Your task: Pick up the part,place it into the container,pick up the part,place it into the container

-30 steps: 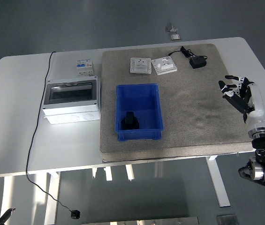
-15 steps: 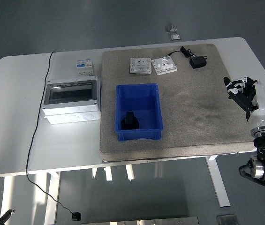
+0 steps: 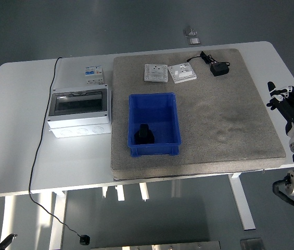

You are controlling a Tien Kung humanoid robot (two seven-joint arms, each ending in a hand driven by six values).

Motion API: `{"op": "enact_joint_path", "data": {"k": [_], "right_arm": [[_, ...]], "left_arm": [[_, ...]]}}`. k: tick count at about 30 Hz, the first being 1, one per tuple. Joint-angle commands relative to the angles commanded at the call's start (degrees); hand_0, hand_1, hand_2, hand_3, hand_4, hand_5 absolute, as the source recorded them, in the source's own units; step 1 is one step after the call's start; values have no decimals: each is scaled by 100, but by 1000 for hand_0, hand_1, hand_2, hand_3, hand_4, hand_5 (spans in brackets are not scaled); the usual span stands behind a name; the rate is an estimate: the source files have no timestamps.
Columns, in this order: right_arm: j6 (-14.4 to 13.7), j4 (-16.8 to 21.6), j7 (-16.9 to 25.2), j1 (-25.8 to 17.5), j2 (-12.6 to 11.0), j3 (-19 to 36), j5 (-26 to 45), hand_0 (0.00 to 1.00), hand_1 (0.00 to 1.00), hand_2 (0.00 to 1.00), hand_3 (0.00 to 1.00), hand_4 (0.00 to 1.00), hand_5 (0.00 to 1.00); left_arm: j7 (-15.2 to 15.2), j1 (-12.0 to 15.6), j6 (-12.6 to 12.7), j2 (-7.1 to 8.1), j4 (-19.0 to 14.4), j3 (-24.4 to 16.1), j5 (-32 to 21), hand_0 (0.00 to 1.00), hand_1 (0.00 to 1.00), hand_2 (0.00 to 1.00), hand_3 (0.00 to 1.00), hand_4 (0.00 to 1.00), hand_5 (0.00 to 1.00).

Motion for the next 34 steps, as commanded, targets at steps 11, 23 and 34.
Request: {"op": "enact_joint_path", "data": {"k": [11,23,34], "right_arm": [[-163,-18,453,-103,-50,438,510,196,102,185,208,777,453],[-325,89,463,-99,-55,488,257,165,62,165,165,597,510],[-439,249,330,-80,-45,564,-530,145,39,164,154,591,495]], "left_arm": [[-35,-17,27,12,-8,91,-127,676,686,708,782,774,803],[-8,-6,1,30,-21,74,-53,676,685,707,783,775,804],[-14,16,-11,27,-11,14,14,676,685,710,783,777,803]]}}
